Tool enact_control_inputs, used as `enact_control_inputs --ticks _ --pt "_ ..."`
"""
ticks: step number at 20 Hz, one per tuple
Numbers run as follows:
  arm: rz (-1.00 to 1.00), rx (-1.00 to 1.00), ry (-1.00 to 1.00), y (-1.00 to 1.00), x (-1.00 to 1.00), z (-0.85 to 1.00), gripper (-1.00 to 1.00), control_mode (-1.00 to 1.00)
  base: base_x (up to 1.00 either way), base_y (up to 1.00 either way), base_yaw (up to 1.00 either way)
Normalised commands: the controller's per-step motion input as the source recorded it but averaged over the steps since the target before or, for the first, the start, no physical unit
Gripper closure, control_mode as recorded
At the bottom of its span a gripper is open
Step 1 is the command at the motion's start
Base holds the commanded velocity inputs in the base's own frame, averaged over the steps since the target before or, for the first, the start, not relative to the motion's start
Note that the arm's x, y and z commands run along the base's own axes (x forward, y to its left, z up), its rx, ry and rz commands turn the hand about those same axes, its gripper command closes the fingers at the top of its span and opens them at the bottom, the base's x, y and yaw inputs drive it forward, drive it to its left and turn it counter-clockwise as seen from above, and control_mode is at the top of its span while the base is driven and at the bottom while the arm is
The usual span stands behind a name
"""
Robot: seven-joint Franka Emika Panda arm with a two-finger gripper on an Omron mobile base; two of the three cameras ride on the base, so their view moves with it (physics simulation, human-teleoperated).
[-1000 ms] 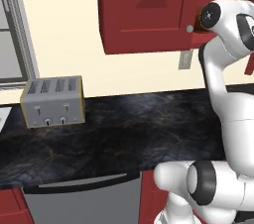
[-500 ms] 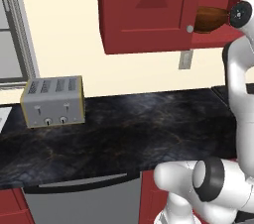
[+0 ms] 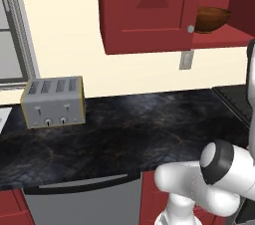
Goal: Move the bowls from the cabinet to the plates on the dining table.
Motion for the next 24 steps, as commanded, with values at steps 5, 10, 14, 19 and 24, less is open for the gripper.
enact_control_inputs --ticks 5,10,14,19,24 --pt "-0.01 0.03 0.1 -0.63 0.01 0.0 1.0 -1.0 0.0 0.0 0.0" --pt "0.0 0.04 0.09 -0.48 0.06 -0.03 1.0 -1.0 0.0 0.0 0.0" --pt "0.0 0.01 0.08 -0.31 0.03 -0.07 1.0 -1.0 0.0 0.0 0.0" --pt "0.0 0.0 0.05 -0.16 0.17 -0.17 1.0 -1.0 0.0 0.0 0.0" --pt "0.0 0.0 0.0 0.08 0.02 -0.25 1.0 -1.0 0.0 0.0 0.0"
